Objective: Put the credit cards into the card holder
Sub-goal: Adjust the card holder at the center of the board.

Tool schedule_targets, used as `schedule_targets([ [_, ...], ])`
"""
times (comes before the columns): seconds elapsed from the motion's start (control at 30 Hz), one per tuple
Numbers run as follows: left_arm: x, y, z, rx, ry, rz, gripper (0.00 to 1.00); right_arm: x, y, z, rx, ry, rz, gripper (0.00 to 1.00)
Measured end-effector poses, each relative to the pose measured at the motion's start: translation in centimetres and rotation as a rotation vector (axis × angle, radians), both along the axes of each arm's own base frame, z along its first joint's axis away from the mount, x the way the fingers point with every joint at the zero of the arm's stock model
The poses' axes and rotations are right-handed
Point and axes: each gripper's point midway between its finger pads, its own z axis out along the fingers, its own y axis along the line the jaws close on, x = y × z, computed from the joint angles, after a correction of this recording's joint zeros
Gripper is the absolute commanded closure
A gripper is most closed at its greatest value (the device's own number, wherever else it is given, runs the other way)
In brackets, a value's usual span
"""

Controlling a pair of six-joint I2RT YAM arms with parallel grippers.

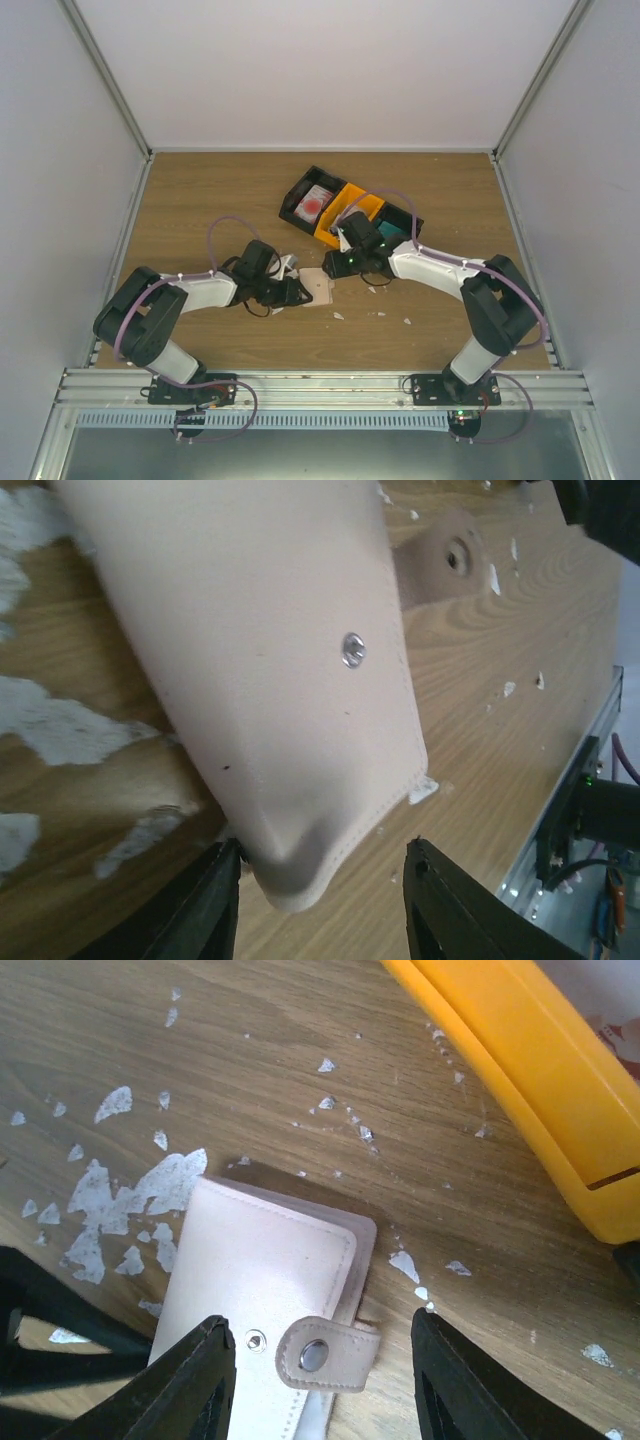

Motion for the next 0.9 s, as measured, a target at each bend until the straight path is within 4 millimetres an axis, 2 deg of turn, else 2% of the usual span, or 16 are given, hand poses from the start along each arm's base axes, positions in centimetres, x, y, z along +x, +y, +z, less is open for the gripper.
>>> schedule_targets([
  [0.2,-0.9,-1.2,0.6,-0.037,-0.002,-0.052,0.48,-0.3,0.9,-0.8,-0.080,0.037,0.017,0.50],
  [0.37,-0.7,-1.2,0.9,-0.031,-0.017,-0.031,0.45,-1.0,1.5,-1.9,-0.165,0.052,0.035,0.52],
  [0.5,0.2,-0.5,1.9,-0.012,-0.066,0.035,0.40,-1.1,1.2,-2.9,-0.238,0.066,0.028,0.60],
  [0.67,1.1,0.0,3.6,-0.015,-0.127,0.093,0.39,-0.4,1.0,-3.3,-0.282,0.066,0.009,0.69],
  [0.9,1.3,0.6,3.2,0.006,-0.130,0.122,0.40,-0.2,0.6,-2.8,-0.305,0.068,-0.019,0.75],
])
